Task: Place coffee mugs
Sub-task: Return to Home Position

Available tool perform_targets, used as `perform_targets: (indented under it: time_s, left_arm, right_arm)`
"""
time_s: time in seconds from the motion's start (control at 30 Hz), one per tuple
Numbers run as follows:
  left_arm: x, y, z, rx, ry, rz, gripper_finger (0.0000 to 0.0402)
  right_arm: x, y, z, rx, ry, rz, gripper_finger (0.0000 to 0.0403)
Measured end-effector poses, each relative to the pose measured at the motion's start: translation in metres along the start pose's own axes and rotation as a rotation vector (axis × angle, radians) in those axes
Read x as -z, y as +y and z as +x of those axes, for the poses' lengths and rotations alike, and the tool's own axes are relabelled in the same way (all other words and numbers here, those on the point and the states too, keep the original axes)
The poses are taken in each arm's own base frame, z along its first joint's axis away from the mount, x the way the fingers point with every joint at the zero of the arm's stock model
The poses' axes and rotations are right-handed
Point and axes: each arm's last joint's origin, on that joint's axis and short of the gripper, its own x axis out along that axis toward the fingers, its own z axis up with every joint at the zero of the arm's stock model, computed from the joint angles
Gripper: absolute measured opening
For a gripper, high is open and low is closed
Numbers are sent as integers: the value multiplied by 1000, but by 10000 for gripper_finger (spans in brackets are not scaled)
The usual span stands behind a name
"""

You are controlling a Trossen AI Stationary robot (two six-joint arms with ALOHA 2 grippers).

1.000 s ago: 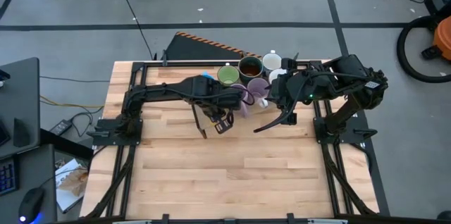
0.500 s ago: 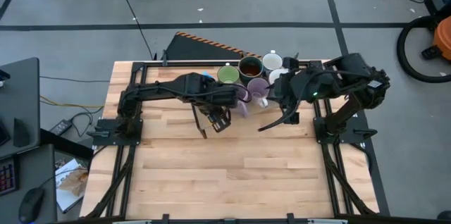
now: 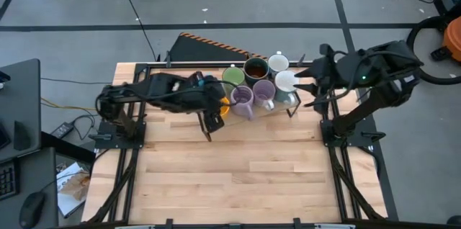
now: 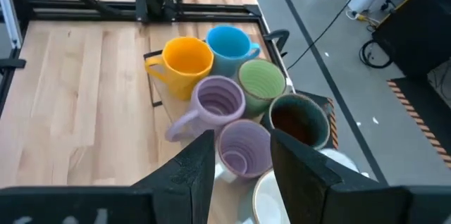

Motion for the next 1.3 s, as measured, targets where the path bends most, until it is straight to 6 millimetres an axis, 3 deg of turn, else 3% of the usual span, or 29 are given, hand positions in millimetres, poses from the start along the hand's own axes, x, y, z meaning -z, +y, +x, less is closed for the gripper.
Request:
perform_targets:
  time_s: [0.13,0.37,0.53,0.87,1.3]
  left_arm:
    - [5,1,-18,-17,-106,10,144]
    - [37,4,-15,23,-210,-77,144]
    - [58,16,-20,126,-389,-211,143]
    - [109,28,-8,263,-618,-439,142]
    - [176,51,13,393,-865,-694,141]
  right_arm:
    - [17,-3,-1,-1,-25,24,144]
    - [61,1,19,-47,-142,104,144]
    - [98,8,39,-157,-232,180,144]
    - [157,16,65,-289,-267,333,144]
    - [215,10,67,-442,-490,513,144]
